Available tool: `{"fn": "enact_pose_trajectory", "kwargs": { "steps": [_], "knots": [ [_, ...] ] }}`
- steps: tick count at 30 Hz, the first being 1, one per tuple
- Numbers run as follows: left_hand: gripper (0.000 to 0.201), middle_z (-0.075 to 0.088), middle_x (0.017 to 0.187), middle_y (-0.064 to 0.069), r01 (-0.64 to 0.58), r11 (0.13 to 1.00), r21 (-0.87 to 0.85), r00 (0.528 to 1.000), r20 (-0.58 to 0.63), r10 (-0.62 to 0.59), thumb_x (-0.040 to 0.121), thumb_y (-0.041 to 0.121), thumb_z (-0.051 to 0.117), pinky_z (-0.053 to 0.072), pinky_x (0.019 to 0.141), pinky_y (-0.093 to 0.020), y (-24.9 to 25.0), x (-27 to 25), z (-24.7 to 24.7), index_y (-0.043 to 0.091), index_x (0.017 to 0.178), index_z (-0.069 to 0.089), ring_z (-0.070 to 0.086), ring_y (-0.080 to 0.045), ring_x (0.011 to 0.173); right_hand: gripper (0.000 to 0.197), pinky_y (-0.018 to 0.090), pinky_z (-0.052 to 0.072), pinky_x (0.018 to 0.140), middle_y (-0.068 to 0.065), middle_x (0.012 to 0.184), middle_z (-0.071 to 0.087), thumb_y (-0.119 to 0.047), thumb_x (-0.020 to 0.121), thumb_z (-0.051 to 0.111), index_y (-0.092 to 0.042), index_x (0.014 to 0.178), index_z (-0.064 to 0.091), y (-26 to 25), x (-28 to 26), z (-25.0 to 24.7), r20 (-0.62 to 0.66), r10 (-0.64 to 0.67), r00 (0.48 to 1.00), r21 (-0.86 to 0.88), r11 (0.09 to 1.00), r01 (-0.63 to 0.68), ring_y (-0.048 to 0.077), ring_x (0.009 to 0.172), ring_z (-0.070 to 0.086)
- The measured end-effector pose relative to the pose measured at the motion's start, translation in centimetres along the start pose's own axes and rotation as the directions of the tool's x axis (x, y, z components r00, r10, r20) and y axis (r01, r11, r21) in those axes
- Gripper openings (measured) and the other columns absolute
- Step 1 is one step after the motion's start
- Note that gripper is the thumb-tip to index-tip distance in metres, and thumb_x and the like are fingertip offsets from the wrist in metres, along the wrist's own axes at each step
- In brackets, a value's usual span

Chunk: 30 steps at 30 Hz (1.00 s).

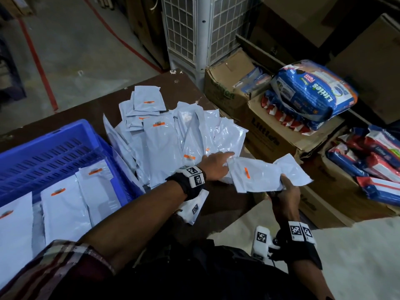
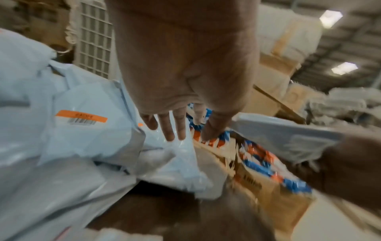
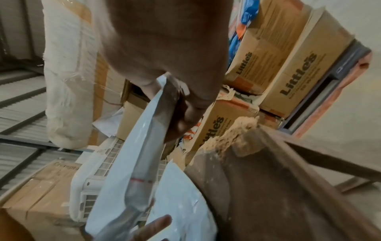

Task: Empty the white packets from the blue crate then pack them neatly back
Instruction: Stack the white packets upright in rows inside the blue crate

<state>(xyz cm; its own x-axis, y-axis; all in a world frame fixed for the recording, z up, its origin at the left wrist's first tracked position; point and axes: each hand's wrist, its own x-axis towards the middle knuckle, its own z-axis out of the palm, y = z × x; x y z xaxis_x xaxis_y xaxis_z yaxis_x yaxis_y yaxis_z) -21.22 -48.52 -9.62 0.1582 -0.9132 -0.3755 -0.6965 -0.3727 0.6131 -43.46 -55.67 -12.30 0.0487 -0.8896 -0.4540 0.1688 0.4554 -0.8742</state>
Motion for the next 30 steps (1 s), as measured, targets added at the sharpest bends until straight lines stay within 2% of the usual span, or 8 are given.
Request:
{"fn": "enact_pose_trajectory", "kwargs": {
  "steps": [4,7,9,12,16,22,25,30],
  "knots": [
    [0.041,0.060,0.122,-0.015,0.145,0.641,-0.754,0.979,0.015,-0.204,0.101,0.029,0.039,0.060,0.077,-0.040,0.9,-1.3,-3.0,0.026,0.142,0.039,0.065,-0.031,0.102,0.038,0.044,0.055,0.087,0.006,0.121,0.070,-0.024,0.091,0.060,-0.017,0.128,0.060,-0.9,0.2,2.5,0.098,-0.034,0.995,0.032,0.999,0.031,0.029,0.109,0.068],
    [0.056,0.062,0.123,-0.008,0.125,0.420,-0.899,0.961,0.003,-0.278,0.088,0.057,0.058,0.056,0.088,-0.048,0.5,-2.1,-4.4,0.026,0.133,0.049,0.063,-0.030,0.109,0.047,0.045,0.055,0.083,0.011,0.123,0.068,-0.021,0.088,0.065,-0.010,0.132,0.055,-1.3,-0.2,4.9,0.183,-0.025,0.983,0.072,0.997,0.012,0.031,0.104,0.068],
    [0.069,0.063,0.126,0.000,0.045,0.491,-0.870,0.956,-0.105,-0.275,0.073,0.053,0.078,0.051,0.097,-0.044,-0.3,-2.4,-4.9,0.027,0.131,0.052,0.060,-0.023,0.115,0.049,0.043,0.055,0.079,0.015,0.125,0.067,-0.016,0.085,0.069,-0.006,0.132,0.057,-1.5,-0.7,6.4,0.255,-0.016,0.967,0.065,0.998,-0.001,0.032,0.104,0.067],
    [0.040,0.066,0.107,0.007,-0.049,0.553,-0.832,0.908,-0.268,-0.323,0.083,0.024,0.078,0.055,0.086,-0.039,-1.9,-3.1,-6.0,0.028,0.116,0.055,0.063,-0.019,0.104,0.045,0.038,0.058,0.077,0.012,0.119,0.070,-0.012,0.086,0.070,-0.005,0.129,0.060,-1.9,-1.2,7.9,0.331,-0.037,0.943,0.056,0.998,0.019,0.028,0.102,0.069],
    [0.033,0.071,0.108,-0.001,-0.119,0.617,-0.778,0.878,-0.373,-0.300,0.084,0.017,0.076,0.055,0.085,-0.035,-4.4,-4.2,-7.9,0.019,0.115,0.064,0.067,-0.018,0.099,0.050,0.038,0.057,0.079,0.012,0.118,0.070,-0.032,0.085,0.075,-0.010,0.128,0.060,-2.5,-1.0,8.5,0.350,-0.097,0.932,-0.007,0.994,0.106,0.032,0.107,0.069],
    [0.019,0.074,0.097,-0.008,-0.123,0.650,-0.750,0.876,-0.390,-0.284,0.089,0.023,0.071,0.054,0.078,-0.031,-6.8,-5.5,-9.3,0.007,0.100,0.070,0.068,-0.019,0.087,0.030,0.046,0.058,0.089,0.006,0.108,0.075,-0.028,0.086,0.076,-0.012,0.112,0.072,-2.8,-1.8,9.4,0.593,-0.045,0.804,-0.272,0.929,0.252,0.023,0.103,0.071],
    [0.018,0.073,0.092,-0.006,-0.159,0.593,-0.789,0.816,-0.443,-0.370,0.093,0.023,0.067,0.055,0.074,-0.031,-7.0,-5.8,-9.4,0.007,0.100,0.071,0.067,-0.017,0.082,0.024,0.058,0.054,0.092,0.013,0.104,0.075,-0.026,0.090,0.073,-0.006,0.104,0.075,-2.2,-1.8,9.8,0.600,-0.079,0.796,-0.248,0.928,0.279,0.032,0.100,0.071],
    [0.025,0.070,0.081,-0.003,-0.216,0.584,-0.782,0.677,-0.551,-0.487,0.092,0.030,0.067,0.053,0.070,-0.030,-7.4,-5.4,-8.8,0.005,0.091,0.072,0.063,-0.016,0.075,0.019,0.051,0.056,0.089,0.010,0.106,0.075,-0.023,0.090,0.073,-0.011,0.104,0.076,-1.5,-1.5,10.8,0.585,-0.173,0.793,-0.198,0.917,0.347,0.031,0.101,0.071]
  ]
}}
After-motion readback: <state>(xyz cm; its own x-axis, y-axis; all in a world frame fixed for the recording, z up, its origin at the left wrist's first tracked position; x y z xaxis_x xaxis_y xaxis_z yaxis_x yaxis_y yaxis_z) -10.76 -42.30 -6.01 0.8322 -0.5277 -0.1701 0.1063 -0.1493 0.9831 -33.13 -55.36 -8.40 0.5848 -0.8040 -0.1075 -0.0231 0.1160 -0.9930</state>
